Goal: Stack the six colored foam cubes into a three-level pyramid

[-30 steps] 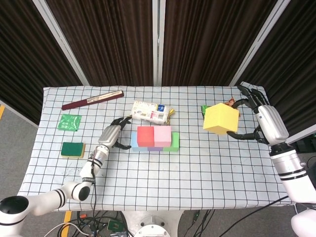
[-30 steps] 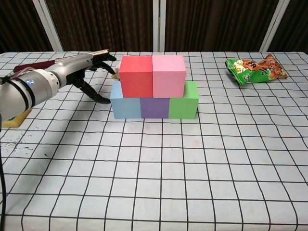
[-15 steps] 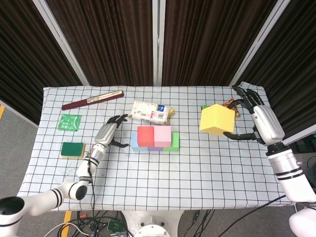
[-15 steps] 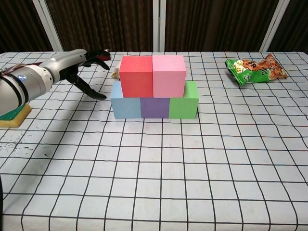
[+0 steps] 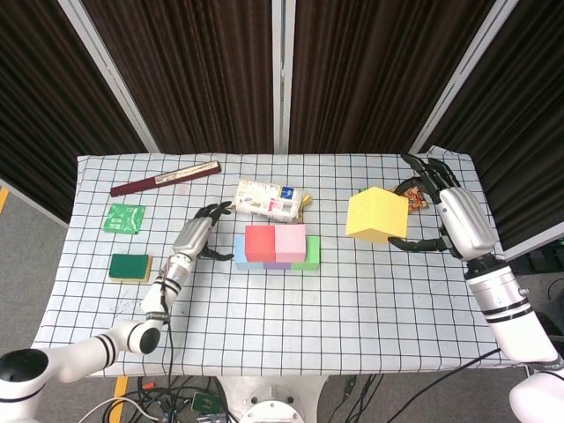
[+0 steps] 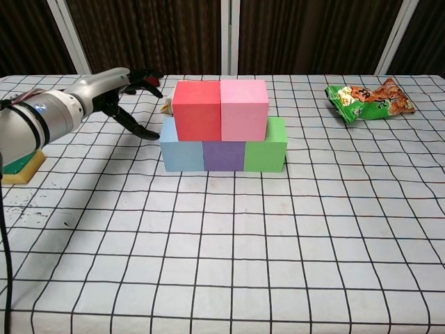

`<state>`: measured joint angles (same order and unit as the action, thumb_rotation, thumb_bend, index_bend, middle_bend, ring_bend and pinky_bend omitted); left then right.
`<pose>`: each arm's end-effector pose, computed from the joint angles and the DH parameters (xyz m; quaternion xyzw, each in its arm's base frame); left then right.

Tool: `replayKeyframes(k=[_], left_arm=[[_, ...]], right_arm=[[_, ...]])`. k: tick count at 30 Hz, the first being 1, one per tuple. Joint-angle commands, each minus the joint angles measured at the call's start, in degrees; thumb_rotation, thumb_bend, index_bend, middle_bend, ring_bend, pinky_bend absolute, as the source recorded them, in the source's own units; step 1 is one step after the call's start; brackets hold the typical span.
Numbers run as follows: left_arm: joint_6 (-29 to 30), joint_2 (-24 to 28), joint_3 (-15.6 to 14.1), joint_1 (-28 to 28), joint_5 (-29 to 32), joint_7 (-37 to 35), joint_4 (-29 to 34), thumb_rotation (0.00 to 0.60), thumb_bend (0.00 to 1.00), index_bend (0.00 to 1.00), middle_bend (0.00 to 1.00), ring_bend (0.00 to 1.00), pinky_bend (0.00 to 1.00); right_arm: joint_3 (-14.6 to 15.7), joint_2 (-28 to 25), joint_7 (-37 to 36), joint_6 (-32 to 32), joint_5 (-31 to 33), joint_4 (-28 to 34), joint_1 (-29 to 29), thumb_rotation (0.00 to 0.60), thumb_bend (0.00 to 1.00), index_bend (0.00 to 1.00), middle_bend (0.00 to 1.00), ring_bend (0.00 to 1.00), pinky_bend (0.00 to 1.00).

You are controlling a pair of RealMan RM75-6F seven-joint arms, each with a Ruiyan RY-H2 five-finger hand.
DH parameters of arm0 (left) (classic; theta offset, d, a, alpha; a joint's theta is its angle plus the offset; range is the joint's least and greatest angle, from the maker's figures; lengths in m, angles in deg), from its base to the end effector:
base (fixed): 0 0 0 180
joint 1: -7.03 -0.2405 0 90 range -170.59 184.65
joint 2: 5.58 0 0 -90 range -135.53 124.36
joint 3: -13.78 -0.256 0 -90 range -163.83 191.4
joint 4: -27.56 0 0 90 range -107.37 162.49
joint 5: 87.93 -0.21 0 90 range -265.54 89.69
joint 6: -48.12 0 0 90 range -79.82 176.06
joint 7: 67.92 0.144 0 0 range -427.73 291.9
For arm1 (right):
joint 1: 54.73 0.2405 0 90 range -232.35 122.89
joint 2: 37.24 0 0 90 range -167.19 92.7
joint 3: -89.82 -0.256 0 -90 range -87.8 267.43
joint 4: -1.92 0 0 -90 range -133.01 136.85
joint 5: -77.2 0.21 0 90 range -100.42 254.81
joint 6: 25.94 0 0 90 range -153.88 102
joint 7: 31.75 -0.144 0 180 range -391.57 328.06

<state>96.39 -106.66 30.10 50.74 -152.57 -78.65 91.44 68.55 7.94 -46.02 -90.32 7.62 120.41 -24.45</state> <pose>-0.1625 0.3832 -0.0553 -0.6083 -0.5549 -0.4483 0.3480 -0.1179 -0.3097 0.2163 0.5909 -0.4389 0.5636 0.3750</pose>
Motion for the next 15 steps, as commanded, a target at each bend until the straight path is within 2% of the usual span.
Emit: replayKeyframes(k=[1, 15], left_arm=[[-0.08, -0.2, 0.04, 0.06, 0.05, -0.14, -0.35, 0.6, 0.0, 0.04, 0.15, 0.02, 0.05], [-1.12, -1.44, 0.53, 1.18, 0.2, -0.28, -2.06, 0.6, 0.0, 0.04, 0.15, 0.02, 0.05]], right_arm=[[0.07, -0.04, -0.43, 0.19, 0.2, -0.33, -0.09, 0.6, 0.19, 0.0, 0.65, 0.12, 0.0], [0.62, 0.52, -2.0, 0.79, -0.72, -1.57, -0.26, 0.6, 0.19, 0.0, 0.65, 0.12, 0.0]])
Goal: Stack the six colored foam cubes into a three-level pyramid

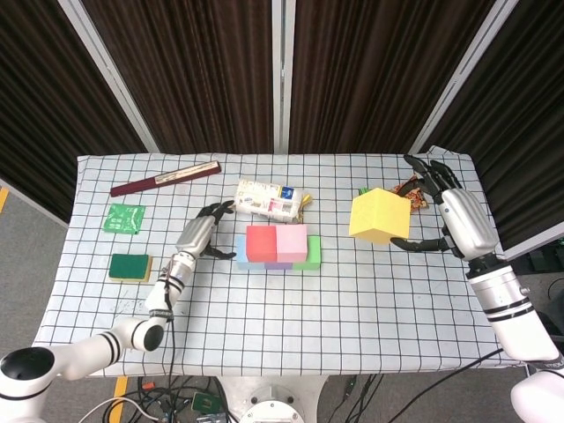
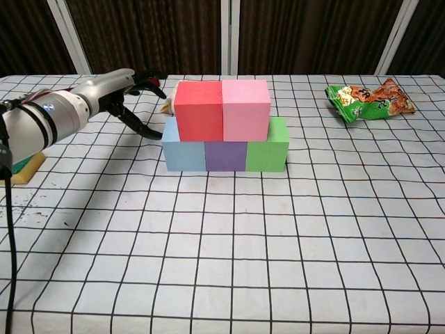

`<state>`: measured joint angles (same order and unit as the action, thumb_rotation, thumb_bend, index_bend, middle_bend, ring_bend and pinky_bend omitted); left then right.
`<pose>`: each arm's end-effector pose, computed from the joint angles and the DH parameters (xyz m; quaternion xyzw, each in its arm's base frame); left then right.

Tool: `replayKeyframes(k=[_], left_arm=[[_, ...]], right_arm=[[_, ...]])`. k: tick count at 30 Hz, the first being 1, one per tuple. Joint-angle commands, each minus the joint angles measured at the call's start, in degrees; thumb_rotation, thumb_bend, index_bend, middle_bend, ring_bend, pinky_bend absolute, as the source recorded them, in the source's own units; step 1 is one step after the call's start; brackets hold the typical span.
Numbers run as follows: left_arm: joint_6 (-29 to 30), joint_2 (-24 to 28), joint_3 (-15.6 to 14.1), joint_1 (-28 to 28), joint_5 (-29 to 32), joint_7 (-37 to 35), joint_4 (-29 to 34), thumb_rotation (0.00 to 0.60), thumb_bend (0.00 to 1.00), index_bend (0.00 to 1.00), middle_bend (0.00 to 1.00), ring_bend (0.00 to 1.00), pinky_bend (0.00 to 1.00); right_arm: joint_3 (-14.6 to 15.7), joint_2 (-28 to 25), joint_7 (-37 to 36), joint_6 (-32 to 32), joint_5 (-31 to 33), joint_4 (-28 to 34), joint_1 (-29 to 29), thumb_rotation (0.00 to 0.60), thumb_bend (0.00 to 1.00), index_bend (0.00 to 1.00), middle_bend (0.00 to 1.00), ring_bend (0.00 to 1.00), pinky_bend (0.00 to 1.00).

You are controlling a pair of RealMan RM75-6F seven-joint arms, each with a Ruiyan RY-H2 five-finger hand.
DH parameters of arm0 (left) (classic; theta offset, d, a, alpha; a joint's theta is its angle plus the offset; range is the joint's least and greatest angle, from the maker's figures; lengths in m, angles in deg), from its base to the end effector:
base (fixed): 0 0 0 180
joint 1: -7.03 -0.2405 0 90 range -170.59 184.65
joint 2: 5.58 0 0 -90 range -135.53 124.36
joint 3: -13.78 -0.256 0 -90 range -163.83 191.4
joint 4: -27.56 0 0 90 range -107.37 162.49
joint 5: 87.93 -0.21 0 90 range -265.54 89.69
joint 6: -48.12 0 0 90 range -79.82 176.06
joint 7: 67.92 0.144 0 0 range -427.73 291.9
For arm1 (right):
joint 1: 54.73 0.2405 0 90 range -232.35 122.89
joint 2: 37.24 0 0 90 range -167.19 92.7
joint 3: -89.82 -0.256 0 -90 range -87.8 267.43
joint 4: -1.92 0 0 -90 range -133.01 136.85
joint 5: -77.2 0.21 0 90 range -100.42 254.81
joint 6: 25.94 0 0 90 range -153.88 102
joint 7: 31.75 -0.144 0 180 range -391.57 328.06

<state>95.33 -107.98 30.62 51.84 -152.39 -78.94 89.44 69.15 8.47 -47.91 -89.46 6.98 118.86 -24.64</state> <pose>-0.1581 0.3878 -0.0610 -0.6098 -0.5560 -0.4464 0.3460 -0.1255 -0.3117 0.2134 0.5892 -0.4492 0.5593 0.3719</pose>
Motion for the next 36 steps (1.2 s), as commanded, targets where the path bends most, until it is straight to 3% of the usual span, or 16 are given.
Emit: replayKeyframes(k=[1, 17, 29, 36], left_arm=[[-0.07, -0.18, -0.02, 0.11, -0.02, 0.06, -0.1, 0.6, 0.0, 0.04, 0.15, 0.02, 0.05], [2.5, 3.21, 0.01, -2.22, 0.39, 1.02, 2.17, 0.6, 0.0, 0.04, 0.15, 0.02, 0.05], [6.17, 8.92, 1.07, -3.91, 0.98, 4.61, 9.6, 0.6, 0.0, 0.04, 0.15, 0.01, 0.05], [12.06, 14.33, -1.11, -9.12, -0.93, 4.79, 15.67, 0.6, 0.0, 0.04, 0.14, 0.01, 0.05]], right_arm=[[0.03, -0.04, -0.2, -0.12, -0.14, 0.0, -0.13, 0.6, 0.19, 0.0, 0.65, 0.12, 0.0], [-0.22, -0.43, -0.94, -0.69, -0.66, -0.01, -0.44, 0.6, 0.19, 0.0, 0.65, 0.12, 0.0], [-0.27, -0.25, -1.33, -0.94, -0.93, 0.19, -0.48, 0.6, 0.2, 0.0, 0.65, 0.12, 0.0], [-0.9, -0.3, -1.39, -0.67, -2.34, 1.18, 0.46, 0.6, 0.2, 0.0, 0.66, 0.14, 0.0]])
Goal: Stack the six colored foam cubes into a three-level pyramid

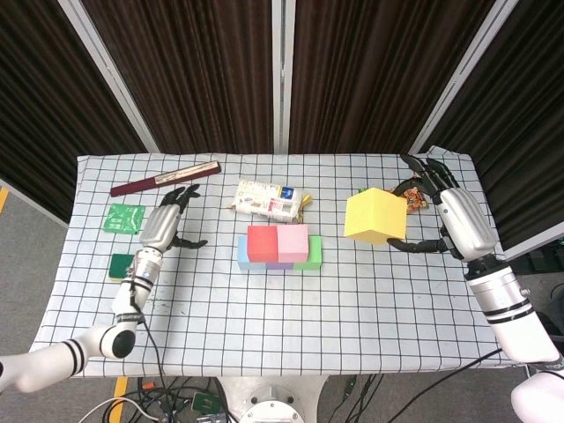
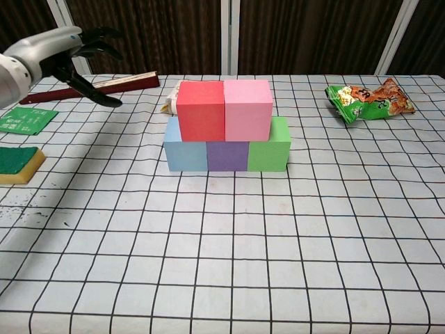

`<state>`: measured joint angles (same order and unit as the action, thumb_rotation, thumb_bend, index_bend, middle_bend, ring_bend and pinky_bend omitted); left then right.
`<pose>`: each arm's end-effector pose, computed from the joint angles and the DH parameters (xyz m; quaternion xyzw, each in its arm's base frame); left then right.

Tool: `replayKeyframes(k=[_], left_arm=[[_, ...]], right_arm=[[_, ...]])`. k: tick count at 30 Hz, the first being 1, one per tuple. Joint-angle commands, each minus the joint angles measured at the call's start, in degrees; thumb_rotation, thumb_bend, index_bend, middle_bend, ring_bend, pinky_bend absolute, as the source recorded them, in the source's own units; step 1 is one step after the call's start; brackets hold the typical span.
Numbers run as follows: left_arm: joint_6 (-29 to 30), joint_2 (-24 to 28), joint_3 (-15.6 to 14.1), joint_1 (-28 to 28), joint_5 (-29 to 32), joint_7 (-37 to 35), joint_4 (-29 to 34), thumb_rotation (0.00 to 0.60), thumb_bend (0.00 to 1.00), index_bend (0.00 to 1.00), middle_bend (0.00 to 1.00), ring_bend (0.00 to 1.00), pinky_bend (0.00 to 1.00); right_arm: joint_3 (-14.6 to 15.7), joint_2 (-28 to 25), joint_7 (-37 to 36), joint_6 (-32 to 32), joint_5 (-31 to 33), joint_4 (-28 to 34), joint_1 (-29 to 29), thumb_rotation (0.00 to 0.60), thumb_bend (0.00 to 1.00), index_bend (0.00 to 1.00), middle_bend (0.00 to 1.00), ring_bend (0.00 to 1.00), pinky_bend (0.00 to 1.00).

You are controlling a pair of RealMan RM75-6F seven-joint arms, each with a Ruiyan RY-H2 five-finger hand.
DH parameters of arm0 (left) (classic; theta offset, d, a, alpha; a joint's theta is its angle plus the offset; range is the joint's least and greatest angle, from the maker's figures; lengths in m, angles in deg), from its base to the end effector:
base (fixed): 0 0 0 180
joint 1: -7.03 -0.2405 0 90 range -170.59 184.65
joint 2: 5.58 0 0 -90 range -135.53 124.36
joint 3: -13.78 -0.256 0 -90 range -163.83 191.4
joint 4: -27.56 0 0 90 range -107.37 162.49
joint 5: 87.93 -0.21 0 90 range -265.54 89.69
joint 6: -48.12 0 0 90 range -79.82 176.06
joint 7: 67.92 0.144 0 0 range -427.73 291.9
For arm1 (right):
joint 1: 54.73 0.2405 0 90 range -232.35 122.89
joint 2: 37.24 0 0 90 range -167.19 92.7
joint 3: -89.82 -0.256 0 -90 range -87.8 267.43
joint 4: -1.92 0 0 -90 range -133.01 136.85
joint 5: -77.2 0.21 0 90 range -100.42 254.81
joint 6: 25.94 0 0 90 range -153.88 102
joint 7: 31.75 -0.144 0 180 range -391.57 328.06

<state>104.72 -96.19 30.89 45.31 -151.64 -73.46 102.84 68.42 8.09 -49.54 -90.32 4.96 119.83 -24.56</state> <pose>-0.1849 0.3769 0.0137 -0.5808 -0.5145 -0.4791 0.4104 -0.1144 -0.3090 0.2160 0.5915 -0.4399 0.5765 0.3525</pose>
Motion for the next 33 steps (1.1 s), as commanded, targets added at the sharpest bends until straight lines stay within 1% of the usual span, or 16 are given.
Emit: replayKeyframes(k=[1, 6, 11, 16, 19, 22, 27, 33], left_arm=[[3.71, 3.47, -1.96, -3.57, -2.51, -1.17, 2.74, 0.6, 0.0, 0.04, 0.14, 0.01, 0.05], [9.73, 8.17, -5.16, -8.71, -7.62, -4.08, 5.09, 0.6, 0.0, 0.04, 0.14, 0.02, 0.05], [13.74, 12.42, -7.67, -13.11, -9.96, -5.64, 7.34, 0.6, 0.0, 0.04, 0.13, 0.01, 0.05], [16.61, 17.02, -9.66, -16.72, -12.19, -7.81, 9.21, 0.6, 0.0, 0.04, 0.11, 0.0, 0.05], [17.46, 19.45, -10.44, -18.25, -13.79, -11.84, 9.65, 0.6, 0.0, 0.04, 0.1, 0.0, 0.06], [19.25, 20.79, -11.54, -19.91, -16.01, -14.98, 8.92, 0.6, 0.0, 0.05, 0.1, 0.0, 0.06], [22.72, 21.51, -12.86, -22.47, -18.42, -16.03, 8.29, 0.6, 0.0, 0.05, 0.1, 0.0, 0.06], [25.0, 20.81, -13.29, -24.17, -19.46, -15.2, 7.55, 0.6, 0.0, 0.05, 0.1, 0.0, 0.05]], right_arm=[[-0.23, 0.19, 0.4, 0.44, -0.49, 0.28, 0.67, 0.6, 0.2, 0.0, 0.66, 0.14, 0.0], [-0.26, 1.85, 2.29, 3.09, 0.03, 0.27, 3.29, 0.6, 0.2, 0.0, 0.66, 0.14, 0.0], [-0.53, 4.31, 3.8, 8.41, 1.58, -1.28, 7.83, 0.6, 0.2, 0.0, 0.66, 0.14, 0.0], [-1.72, 6.65, 4.53, 15.31, 5.42, -4.57, 13.8, 0.6, 0.2, 0.0, 0.66, 0.14, 0.0], [-2.03, 7.8, 5.85, 19.37, 8.99, -6.48, 17.35, 0.6, 0.2, 0.0, 0.66, 0.14, 0.0], [-1.69, 9.52, 8.72, 22.3, 12.94, -8.77, 20.9, 0.6, 0.2, 0.0, 0.66, 0.14, 0.0], [-0.35, 13.03, 13.72, 24.82, 20.07, -12.48, 26.17, 0.6, 0.2, 0.0, 0.66, 0.14, 0.0], [1.79, 15.86, 19.33, 25.33, 24.14, -14.59, 30.46, 0.6, 0.2, 0.0, 0.66, 0.15, 0.0]])
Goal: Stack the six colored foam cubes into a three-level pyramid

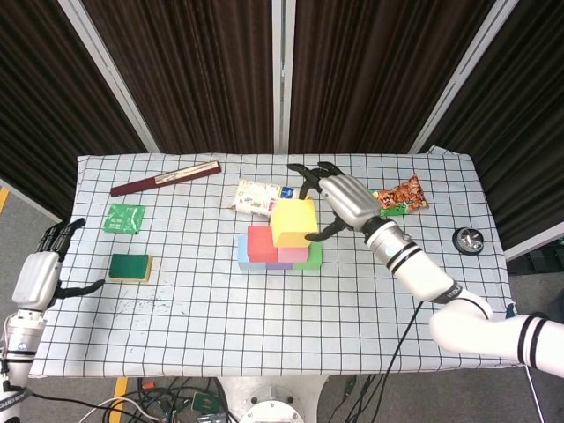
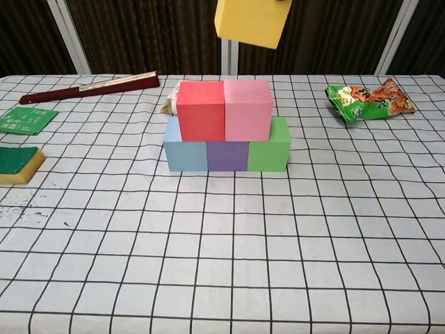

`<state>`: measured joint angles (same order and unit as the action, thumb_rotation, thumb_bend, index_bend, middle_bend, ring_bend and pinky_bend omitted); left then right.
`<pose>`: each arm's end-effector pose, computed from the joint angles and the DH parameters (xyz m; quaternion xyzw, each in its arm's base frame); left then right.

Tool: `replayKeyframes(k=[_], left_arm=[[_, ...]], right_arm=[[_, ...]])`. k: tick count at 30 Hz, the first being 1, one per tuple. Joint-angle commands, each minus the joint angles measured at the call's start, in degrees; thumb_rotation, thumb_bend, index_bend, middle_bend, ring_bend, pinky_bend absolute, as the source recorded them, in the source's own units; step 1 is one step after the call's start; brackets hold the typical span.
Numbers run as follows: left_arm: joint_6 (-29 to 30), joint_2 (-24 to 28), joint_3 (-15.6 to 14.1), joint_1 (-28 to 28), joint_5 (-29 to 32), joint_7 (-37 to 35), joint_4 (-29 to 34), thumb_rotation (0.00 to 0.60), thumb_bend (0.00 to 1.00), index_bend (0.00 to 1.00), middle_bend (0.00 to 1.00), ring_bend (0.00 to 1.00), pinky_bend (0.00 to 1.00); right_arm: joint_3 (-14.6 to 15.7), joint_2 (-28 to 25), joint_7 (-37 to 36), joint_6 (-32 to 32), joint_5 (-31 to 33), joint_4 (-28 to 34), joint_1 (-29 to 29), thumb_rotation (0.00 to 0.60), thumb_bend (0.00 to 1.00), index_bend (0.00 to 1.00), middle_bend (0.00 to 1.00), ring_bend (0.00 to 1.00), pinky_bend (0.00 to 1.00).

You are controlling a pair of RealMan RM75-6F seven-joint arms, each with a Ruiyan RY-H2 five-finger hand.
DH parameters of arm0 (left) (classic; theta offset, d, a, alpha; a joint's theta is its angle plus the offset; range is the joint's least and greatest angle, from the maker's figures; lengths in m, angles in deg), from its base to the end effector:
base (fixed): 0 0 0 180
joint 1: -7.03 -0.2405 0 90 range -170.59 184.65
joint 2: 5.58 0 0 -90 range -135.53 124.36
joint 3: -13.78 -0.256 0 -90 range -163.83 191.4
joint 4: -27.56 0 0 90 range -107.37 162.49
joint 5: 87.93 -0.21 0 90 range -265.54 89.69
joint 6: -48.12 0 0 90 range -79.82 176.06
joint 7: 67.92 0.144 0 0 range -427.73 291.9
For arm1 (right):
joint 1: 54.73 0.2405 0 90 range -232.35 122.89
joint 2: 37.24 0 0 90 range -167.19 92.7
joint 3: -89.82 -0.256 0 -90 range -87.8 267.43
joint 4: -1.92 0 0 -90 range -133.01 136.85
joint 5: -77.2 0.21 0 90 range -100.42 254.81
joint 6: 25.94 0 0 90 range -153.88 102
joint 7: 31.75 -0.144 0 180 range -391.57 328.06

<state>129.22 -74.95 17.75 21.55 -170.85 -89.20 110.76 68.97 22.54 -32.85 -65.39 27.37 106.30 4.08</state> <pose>-0.3078 0.2415 0.1423 -0.5503 -0.4538 -0.4964 0.4948 -0.0222 -0.3868 0.1164 0.7183 -0.4481 0.4504 0.2835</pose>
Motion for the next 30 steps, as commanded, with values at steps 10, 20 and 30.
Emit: replayKeyframes(k=[10, 20, 30], left_arm=[[0.66, -0.35, -0.06, -0.97, -0.69, 5.08, 3.74, 0.6, 0.0, 0.05, 0.1, 0.0, 0.05], [1.98, 0.61, 0.89, -1.21, -1.75, 7.0, 8.07, 0.6, 0.0, 0.05, 0.09, 0.0, 0.05], [3.42, -0.23, 1.83, -1.67, -1.74, 10.11, 8.62, 0.6, 0.0, 0.05, 0.09, 0.0, 0.05]], right_arm=[[3.85, 1.81, 9.69, -2.83, 8.37, 1.6, 5.35, 0.6, 0.19, 0.0, 0.66, 0.16, 0.0], [5.45, 5.42, 14.13, -8.37, 12.0, 2.11, 6.68, 0.6, 0.19, 0.0, 0.66, 0.16, 0.0], [6.07, 9.49, 16.74, -11.48, 11.12, -0.5, 6.99, 0.6, 0.19, 0.0, 0.66, 0.17, 0.0]])
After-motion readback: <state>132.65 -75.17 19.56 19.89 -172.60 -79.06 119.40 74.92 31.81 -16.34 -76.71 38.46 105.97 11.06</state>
